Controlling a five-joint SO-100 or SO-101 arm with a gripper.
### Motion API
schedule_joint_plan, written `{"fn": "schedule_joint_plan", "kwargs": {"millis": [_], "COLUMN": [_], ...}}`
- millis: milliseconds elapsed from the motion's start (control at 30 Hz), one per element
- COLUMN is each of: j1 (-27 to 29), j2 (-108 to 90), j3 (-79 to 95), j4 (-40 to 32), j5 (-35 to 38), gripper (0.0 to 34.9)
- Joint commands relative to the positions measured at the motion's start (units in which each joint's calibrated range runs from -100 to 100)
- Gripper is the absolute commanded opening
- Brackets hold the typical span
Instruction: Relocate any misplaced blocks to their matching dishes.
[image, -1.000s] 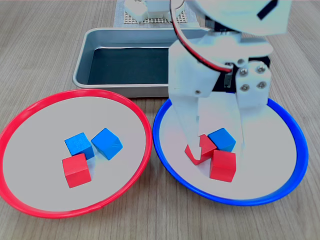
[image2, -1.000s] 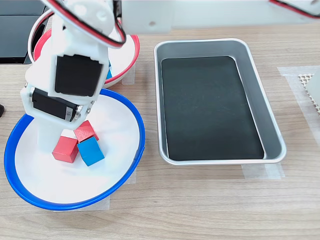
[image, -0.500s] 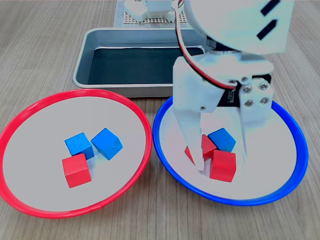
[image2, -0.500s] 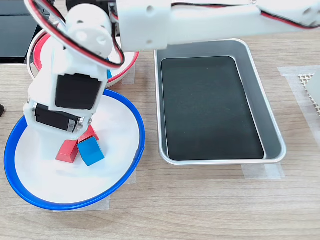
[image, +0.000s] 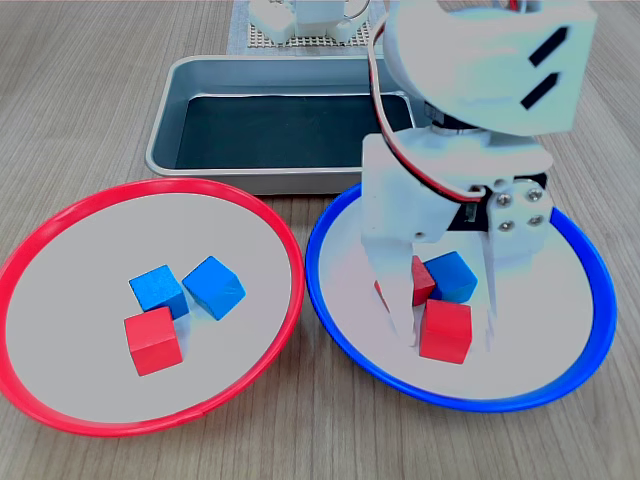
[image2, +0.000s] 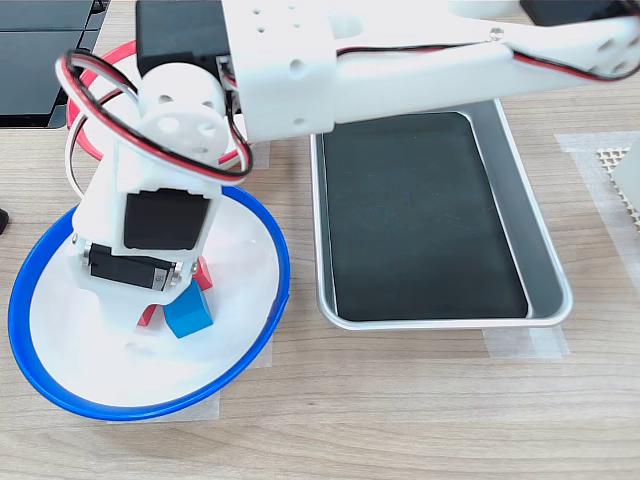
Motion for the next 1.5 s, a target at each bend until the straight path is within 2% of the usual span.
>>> {"fn": "schedule_joint_plan", "kwargs": {"millis": [0,100,200,233,300,633,767,1000,1467], "j1": [0.21,0.31,0.21,0.03,-0.07,-0.54,0.87,8.5,24.21], "j2": [-0.36,-0.11,-0.02,-0.02,-0.02,-8.98,-14.6,-18.53,-13.07], "j3": [-2.03,-2.12,-2.21,-2.3,-2.67,-1.03,0.79,1.98,1.25], "j4": [-0.49,-0.49,-0.16,0.17,0.75,5.2,5.7,5.95,-1.4], "j5": [0.2,0.2,0.2,0.29,0.29,-3.96,-5.37,-5.62,-3.13], "gripper": [14.2,11.4,5.9,2.9,0.4,0.4,0.4,0.4,0.4]}}
